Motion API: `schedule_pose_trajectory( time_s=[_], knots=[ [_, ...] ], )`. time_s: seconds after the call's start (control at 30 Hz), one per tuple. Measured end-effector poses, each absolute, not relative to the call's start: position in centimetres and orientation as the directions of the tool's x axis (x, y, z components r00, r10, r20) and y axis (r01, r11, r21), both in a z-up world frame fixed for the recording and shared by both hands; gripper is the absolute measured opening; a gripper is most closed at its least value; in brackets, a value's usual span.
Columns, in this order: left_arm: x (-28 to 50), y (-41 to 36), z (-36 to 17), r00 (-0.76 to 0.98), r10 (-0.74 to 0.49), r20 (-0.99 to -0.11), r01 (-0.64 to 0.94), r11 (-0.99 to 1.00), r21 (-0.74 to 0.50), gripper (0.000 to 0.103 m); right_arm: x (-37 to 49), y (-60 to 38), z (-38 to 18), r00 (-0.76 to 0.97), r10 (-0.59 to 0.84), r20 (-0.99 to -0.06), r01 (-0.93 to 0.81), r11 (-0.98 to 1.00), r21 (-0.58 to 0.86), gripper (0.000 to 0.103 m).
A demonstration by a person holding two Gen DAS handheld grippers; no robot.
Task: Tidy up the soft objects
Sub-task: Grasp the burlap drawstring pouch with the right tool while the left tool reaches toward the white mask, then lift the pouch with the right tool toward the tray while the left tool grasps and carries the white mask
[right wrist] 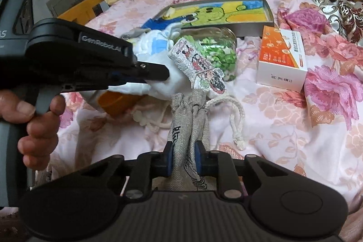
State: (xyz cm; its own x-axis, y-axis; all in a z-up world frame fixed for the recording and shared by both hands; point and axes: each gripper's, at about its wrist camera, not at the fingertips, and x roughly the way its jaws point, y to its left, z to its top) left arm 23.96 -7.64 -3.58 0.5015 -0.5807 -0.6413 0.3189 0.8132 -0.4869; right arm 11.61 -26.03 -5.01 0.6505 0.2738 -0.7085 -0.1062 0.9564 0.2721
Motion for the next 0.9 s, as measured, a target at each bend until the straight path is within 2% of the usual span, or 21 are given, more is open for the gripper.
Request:
schedule_pose_trajectory(
  time_s=[0.2, 0.57, 0.9],
  knots=[
    [21.9, -6.8, -0.8, 0.553, -0.537, -0.637, 0.316, 0.843, -0.436, 0.003, 10.1, -26.1, -3.6, 0.712, 0.356, -0.605, -0.191, 0.927, 0.322, 0.019],
    [19.2, -4.5, 4.6, 0.649, -0.501, -0.573, 0.284, 0.857, -0.429, 0.003, 7.4, -26.7, -1.3, 0.806, 0.414, -0.423, -0.276, 0.895, 0.350, 0.019],
    [19.8, -5.2, 7.7, 0.706, -0.498, -0.503, 0.300, 0.854, -0.425, 0.003, 8.6, -28.4, 1.3, 0.877, 0.375, -0.301, -0.257, 0.894, 0.366, 0.019]
  ],
)
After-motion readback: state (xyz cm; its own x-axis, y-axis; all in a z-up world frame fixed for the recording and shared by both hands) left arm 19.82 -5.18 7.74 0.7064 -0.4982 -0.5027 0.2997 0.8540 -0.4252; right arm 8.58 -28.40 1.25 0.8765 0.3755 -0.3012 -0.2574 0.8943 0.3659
